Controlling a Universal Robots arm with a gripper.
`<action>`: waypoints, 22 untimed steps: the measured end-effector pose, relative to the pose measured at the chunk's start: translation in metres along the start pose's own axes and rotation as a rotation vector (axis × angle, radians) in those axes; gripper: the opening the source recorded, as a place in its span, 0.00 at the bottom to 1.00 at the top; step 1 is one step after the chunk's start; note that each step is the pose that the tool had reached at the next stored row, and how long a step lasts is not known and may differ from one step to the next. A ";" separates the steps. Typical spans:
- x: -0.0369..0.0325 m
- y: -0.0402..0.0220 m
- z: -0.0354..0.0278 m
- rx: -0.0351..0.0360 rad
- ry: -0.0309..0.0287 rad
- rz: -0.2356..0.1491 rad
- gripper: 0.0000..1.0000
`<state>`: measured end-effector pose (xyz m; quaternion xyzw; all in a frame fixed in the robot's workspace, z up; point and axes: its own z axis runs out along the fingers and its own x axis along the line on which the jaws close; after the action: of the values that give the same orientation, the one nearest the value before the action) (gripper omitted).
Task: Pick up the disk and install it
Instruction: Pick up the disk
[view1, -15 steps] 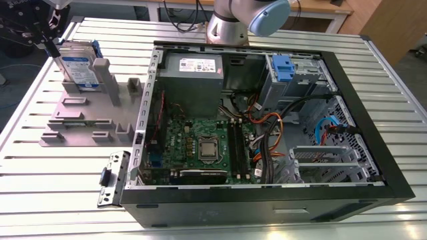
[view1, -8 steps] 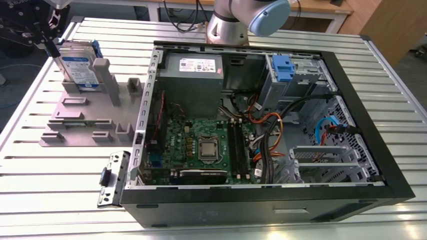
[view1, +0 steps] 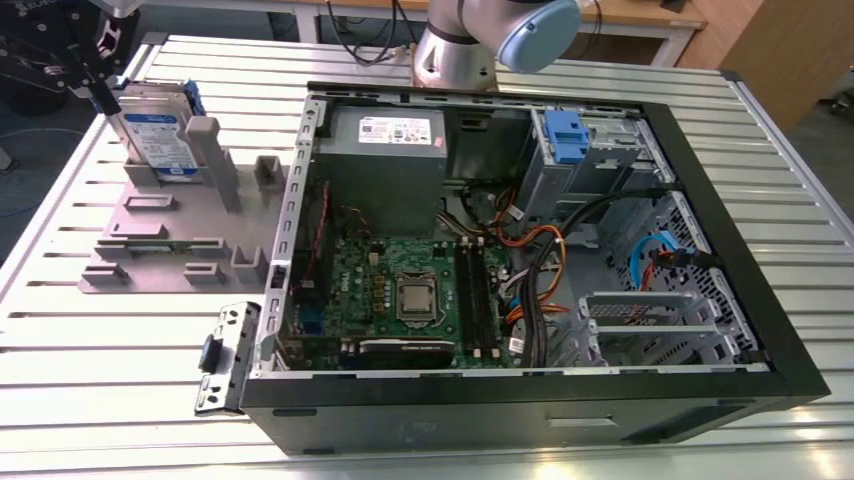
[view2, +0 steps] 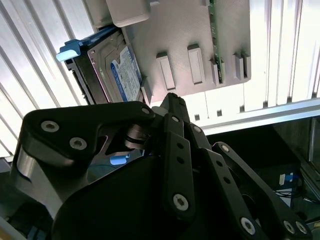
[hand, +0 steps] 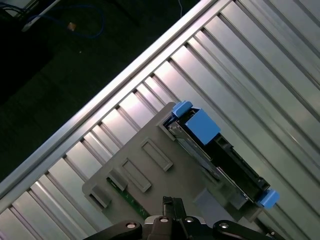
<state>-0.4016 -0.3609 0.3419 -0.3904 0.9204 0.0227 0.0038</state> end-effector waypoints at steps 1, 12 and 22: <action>0.0000 0.0000 0.0000 0.0000 0.0001 -0.002 0.10; 0.0000 0.0000 0.0000 -0.0005 0.0007 -0.020 0.10; 0.0000 0.0000 0.0000 -0.0010 0.0015 -0.039 0.10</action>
<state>-0.4016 -0.3609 0.3419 -0.4081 0.9126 0.0228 0.0034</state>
